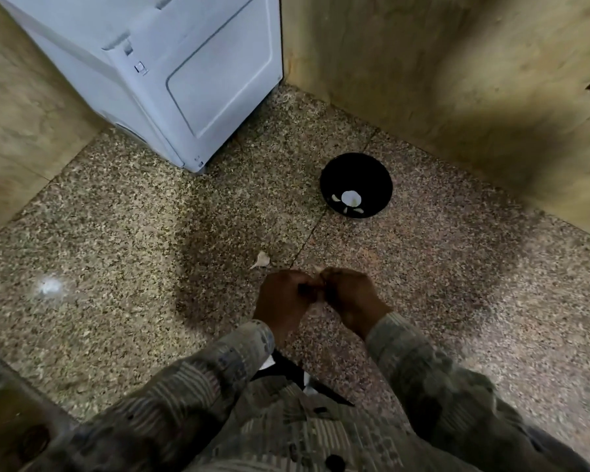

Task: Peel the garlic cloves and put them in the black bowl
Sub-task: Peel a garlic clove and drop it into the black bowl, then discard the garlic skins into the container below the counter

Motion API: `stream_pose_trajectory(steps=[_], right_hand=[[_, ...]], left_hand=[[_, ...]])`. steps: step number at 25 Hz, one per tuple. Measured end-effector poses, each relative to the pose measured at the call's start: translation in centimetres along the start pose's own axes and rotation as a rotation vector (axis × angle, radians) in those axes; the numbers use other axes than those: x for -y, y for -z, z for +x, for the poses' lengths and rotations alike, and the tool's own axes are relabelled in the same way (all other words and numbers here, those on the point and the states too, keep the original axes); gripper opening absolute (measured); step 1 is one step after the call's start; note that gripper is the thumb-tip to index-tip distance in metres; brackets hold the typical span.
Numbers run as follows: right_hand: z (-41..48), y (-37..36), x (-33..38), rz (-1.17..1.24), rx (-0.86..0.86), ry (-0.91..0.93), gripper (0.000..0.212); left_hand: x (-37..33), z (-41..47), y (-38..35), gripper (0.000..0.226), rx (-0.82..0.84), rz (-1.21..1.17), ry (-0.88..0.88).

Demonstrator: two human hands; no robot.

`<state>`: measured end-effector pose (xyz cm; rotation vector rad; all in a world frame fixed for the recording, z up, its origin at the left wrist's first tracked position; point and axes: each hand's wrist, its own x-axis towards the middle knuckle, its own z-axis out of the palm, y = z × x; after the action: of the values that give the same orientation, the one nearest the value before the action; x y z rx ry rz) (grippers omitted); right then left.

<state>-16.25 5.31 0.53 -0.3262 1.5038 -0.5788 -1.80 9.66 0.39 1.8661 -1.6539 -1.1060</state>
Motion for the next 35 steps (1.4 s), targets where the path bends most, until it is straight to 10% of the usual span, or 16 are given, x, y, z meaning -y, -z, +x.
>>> stream_pose_trajectory(steps=[8,12,17,21,35], right_hand=[[6.0,-0.8,2.9,-0.444,-0.274,0.270,0.009],[6.2,0.7,1.5,-0.501,-0.247,0.300,0.005],[3.2,-0.5,-0.1,-1.303,-0.125,0.825,0.032],[2.5,1.1,-6.6,-1.617,0.080,0.882,0.063],[-4.1,8.6,-22.0,-1.621,0.328,1.266,0.069]], left_hand=[[4.6,0.4,0.1,0.016,-0.086,-0.092,0.238],[4.1,-0.3,-0.4,0.015,-0.105,-0.778,0.692],[5.3,-5.7,-0.7,0.044,0.397,-1.235,1.066],[7.9,-10.3,-4.3,0.057,0.590,-1.351,1.192],[7.9,-11.8,-8.8,0.028,0.305,-1.325,0.951]])
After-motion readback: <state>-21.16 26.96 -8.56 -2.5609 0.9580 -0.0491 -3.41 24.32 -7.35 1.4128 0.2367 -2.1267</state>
